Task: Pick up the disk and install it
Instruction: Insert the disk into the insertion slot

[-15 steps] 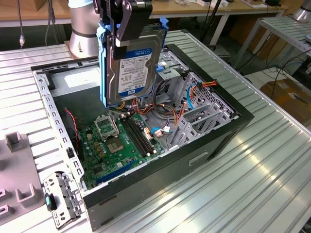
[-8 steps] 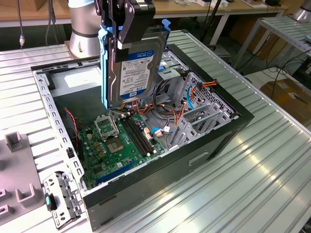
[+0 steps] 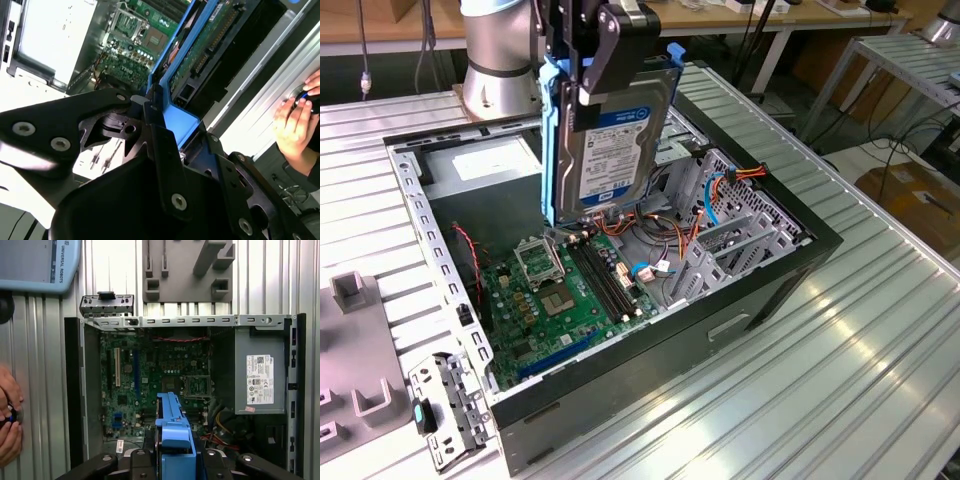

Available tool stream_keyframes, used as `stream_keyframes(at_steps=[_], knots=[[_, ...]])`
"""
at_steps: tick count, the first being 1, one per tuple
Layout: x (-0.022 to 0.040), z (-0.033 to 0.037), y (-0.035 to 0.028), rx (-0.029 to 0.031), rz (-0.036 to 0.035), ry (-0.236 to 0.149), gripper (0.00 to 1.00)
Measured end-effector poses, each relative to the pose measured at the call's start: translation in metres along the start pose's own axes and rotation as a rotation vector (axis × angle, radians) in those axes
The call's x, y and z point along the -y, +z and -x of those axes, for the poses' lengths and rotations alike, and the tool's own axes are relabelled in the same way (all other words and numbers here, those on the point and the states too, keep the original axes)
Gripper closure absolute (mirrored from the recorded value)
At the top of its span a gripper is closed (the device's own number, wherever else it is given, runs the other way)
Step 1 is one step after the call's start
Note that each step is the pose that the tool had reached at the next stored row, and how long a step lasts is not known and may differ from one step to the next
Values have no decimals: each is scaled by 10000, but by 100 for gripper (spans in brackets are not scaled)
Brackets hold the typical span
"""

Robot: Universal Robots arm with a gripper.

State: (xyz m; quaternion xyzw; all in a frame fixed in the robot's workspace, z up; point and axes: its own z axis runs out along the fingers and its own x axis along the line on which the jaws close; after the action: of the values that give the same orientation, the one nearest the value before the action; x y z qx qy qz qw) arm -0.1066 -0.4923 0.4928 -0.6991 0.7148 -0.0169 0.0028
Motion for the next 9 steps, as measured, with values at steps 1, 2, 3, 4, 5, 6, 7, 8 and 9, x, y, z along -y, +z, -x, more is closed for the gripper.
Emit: stream_keyframes(at_steps=[1, 2, 3, 4, 5, 6, 7, 8, 9], knots=[[63, 2, 5, -1, 1, 0, 63], [103, 3, 9, 0, 0, 1, 63], [141, 3, 12, 1, 0, 0, 63], [225, 5, 19, 0, 1, 1, 63], [263, 6, 22, 0, 0, 1, 63], [308, 7, 25, 0, 0, 0, 63], [343, 8, 28, 0, 0, 1, 63], [385, 9, 32, 0, 0, 0, 63], [408, 10, 34, -1, -1, 1, 63]])
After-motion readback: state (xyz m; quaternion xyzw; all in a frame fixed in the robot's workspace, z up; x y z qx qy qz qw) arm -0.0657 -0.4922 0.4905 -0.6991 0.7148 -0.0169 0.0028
